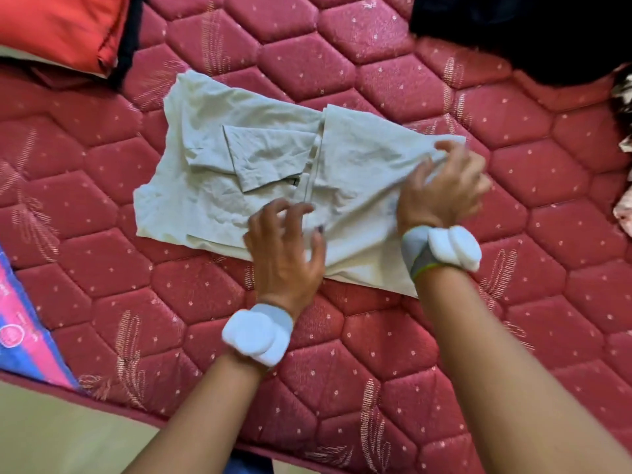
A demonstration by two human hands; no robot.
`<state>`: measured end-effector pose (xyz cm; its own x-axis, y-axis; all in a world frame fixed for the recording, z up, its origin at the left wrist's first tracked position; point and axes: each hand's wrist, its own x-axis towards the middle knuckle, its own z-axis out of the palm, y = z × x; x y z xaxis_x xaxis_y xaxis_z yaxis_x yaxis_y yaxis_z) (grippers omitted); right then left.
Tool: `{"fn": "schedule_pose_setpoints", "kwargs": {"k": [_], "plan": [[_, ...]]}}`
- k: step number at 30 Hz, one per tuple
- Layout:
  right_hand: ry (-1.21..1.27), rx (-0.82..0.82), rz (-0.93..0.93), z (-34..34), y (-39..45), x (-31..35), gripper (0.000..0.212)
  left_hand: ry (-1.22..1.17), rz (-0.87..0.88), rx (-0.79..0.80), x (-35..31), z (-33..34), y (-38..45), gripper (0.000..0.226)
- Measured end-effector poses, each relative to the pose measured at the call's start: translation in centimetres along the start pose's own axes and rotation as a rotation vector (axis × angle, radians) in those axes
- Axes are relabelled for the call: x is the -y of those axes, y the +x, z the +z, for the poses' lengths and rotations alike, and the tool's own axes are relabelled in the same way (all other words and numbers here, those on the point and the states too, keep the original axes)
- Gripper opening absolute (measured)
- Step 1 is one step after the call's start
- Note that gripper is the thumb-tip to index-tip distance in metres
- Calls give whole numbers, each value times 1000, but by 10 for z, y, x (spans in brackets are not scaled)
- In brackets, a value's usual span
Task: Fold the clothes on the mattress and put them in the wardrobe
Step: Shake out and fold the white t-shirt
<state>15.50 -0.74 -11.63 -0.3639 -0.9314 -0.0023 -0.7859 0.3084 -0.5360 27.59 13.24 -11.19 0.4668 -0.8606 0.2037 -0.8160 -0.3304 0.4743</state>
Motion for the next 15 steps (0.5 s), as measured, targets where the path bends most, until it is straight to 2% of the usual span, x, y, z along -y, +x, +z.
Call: {"fn": "schedule_pose_setpoints", "kwargs": {"k": [2,4,6,8,11,13,14,15], "plan": [[-49,2,214,-7,-11,-20,39,-3,181,110,-18,16,14,39],[-5,73,228,-14,-16,-36,49,128,303,257,-23,36,23,50],[34,241,209,-22,-13,-48,53,285,296,347,-11,52,33,57],[209,460,248,-32,-8,-53,53,367,252,378,3,57,39,60],[608,714,344,-46,-7,-46,61,407,264,391,7,52,45,57],[704,795,293,-51,-11,-28,59,313,257,404,6,44,50,51],[760,815,251,-55,-17,-11,58,127,210,422,5,34,55,46],[807,821,206,-55,-21,5,60,-171,85,451,4,21,63,41]]}}
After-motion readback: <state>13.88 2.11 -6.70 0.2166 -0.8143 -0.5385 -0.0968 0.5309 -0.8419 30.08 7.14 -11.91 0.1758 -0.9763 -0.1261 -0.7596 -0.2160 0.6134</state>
